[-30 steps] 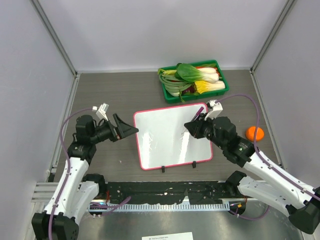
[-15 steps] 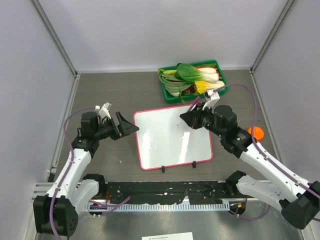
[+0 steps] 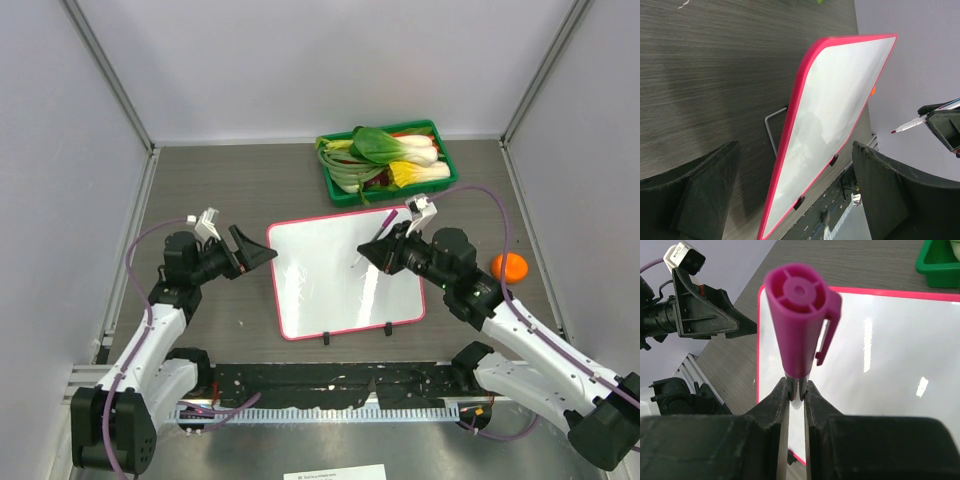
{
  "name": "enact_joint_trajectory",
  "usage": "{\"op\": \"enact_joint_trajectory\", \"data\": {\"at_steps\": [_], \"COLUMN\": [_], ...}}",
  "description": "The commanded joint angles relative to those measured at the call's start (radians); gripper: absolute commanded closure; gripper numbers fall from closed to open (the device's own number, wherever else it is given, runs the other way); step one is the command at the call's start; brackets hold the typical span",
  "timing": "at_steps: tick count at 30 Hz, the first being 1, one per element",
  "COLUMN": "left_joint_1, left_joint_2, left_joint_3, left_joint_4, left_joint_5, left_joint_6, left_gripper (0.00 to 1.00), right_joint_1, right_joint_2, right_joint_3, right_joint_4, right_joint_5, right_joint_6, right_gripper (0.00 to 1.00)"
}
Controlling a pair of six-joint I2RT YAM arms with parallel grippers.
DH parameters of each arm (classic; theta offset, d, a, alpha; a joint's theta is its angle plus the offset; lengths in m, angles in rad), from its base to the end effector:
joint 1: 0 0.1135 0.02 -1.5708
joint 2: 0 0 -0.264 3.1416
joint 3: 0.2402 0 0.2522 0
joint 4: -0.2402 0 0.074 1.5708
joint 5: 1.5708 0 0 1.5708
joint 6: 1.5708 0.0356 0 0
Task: Write a sentence on the whiteboard
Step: Hold the whiteboard at the corner of the board.
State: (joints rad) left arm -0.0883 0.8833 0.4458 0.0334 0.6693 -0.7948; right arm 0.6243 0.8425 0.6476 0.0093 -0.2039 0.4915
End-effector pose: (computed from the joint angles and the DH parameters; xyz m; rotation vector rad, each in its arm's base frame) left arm 0.1908 -0.0391 0.2280 -0.2663 2.0748 -1.2160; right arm 0.1607 0.1246 0.3019 -0.2800 1.8391 0.9751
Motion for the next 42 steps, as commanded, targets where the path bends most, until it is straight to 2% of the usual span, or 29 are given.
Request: {"op": "enact_joint_trajectory", "data": {"at_steps": [1,21,34,42], "left_joint_1": [0.007,0.005,0.002,-0.001], "left_joint_2": [-0.012,0.031,0.181,0.191], "left_joint_3": [-0.012,-0.065,-0.119,-0.122], "left_joint_4": [0.072,0.149,0.396,0.405], "left_joint_5": [-0.014,0.032,0.056,0.064], "left_joint_6": [-0.023,-0.05,-0.087,-0.087], "left_gripper": [0.05,0.06,0.09,0.09], "right_joint_1": [-0.002,-0.002,-0.003,-0.002], "right_joint_2": [-0.057,-0.054,0.026,0.029], "right_joint_3": [0.003,-0.06,-0.025,-0.002], "right_joint_4": [0.055,0.153,0.181,0.165], "right_joint_5": [0.047,-0.026,-0.042,-0.04], "right_joint_6": [-0.013,0.05,0.027,0.022], "right_gripper": [0.99,0.99,0.99,0.99]}}
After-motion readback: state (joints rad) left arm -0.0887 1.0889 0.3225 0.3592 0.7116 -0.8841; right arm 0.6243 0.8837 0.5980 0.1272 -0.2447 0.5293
